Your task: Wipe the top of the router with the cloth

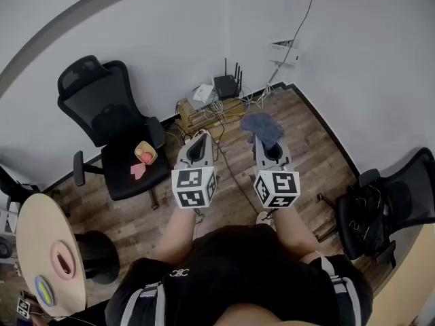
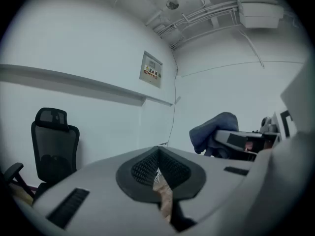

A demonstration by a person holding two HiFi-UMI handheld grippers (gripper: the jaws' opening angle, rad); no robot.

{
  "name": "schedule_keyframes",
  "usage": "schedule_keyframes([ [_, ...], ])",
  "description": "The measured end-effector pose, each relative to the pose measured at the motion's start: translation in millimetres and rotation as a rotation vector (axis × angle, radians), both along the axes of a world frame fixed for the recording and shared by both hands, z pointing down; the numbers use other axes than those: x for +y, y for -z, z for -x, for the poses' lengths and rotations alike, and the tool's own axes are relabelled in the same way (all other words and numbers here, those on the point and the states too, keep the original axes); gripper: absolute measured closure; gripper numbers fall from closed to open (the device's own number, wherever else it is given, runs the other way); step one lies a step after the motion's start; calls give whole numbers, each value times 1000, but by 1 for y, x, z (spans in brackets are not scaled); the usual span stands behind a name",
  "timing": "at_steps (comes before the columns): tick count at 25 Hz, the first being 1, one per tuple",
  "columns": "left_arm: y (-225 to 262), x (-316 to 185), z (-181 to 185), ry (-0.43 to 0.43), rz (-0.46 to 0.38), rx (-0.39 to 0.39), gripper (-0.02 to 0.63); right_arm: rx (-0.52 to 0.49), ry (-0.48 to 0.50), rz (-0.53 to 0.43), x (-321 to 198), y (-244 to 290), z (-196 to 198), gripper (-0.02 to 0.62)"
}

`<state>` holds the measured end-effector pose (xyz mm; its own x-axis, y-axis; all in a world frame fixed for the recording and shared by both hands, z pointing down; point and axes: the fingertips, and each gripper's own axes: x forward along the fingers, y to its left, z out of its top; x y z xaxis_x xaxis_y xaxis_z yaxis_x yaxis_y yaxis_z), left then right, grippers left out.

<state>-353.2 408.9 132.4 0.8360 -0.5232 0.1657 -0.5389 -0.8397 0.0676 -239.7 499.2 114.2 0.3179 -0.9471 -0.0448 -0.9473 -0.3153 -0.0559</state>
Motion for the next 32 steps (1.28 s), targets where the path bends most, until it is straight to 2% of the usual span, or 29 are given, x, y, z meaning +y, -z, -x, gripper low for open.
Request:
schedule_keyframes([
  [9, -3, -5, -3, -2, 17, -6, 595, -17, 10, 4, -4, -5, -2, 551],
  [16, -9, -2, -22, 6, 26, -19, 595, -55, 15, 17, -1, -13, -23, 551],
  [21, -11, 3, -52, 14, 27, -28, 595, -49, 42, 6, 3, -12, -50, 551],
  [32, -2, 16, -144, 41, 5, -49, 595, -29, 95, -14, 8, 0, -142, 551],
])
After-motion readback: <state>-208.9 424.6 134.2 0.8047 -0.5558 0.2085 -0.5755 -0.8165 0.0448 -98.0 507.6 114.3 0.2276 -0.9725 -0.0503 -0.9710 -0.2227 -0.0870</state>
